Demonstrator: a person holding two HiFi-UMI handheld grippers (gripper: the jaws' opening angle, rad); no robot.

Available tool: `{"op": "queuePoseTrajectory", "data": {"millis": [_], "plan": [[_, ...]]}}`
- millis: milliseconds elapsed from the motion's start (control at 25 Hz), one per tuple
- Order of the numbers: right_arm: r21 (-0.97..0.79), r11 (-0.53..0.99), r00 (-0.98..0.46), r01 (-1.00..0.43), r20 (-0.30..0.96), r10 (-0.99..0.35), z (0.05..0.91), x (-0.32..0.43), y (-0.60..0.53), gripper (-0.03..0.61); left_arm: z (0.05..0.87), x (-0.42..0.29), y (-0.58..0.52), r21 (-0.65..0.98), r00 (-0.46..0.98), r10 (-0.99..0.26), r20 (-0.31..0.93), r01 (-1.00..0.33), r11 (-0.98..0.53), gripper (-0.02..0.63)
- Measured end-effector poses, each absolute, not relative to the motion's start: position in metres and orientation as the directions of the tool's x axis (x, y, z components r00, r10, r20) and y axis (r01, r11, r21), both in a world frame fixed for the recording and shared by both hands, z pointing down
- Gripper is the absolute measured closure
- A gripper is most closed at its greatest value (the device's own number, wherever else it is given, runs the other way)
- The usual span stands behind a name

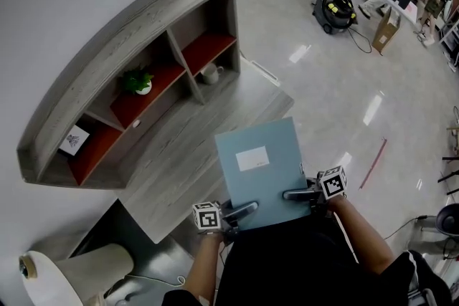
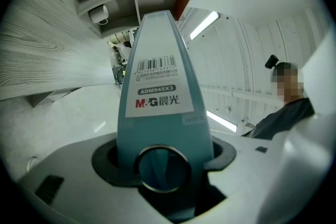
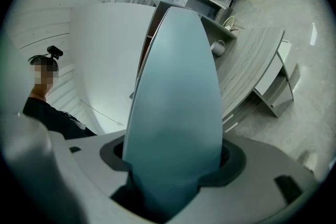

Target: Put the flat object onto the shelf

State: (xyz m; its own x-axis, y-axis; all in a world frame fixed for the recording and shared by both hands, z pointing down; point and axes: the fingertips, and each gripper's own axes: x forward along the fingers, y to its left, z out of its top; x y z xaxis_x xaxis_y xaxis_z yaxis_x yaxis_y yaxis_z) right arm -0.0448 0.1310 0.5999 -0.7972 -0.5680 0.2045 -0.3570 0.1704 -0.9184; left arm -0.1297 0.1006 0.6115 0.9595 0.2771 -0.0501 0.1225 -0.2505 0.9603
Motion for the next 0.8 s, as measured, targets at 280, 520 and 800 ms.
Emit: {"op": "queuePoseTrajectory", "data": {"millis": [280, 520, 800], "plan": [[-0.922, 0.195, -0.838, -0.334, 0.195, -0.510, 0.605, -0.039, 0.098, 0.270, 0.618, -0.126, 0.075, 0.961, 0.979, 0.201, -0.030, 0.083, -0.262, 0.318], [-0.925, 0.228, -0.878, -0.305, 0.180, -0.444, 0.615, -0.013, 0.058, 0.270, 0.625, -0.102, 0.039, 0.955, 0.991, 0.131, 0.006, 0.034, -0.295, 0.313], [-0.926, 0.259, -0.920, -0.277, 0.178, -0.349, 0.618, 0.048, 0.000, 0.268, 0.631, -0.043, -0.005, 0.971, 1.000, 0.004, 0.024, -0.023, -0.238, 0.308]]}}
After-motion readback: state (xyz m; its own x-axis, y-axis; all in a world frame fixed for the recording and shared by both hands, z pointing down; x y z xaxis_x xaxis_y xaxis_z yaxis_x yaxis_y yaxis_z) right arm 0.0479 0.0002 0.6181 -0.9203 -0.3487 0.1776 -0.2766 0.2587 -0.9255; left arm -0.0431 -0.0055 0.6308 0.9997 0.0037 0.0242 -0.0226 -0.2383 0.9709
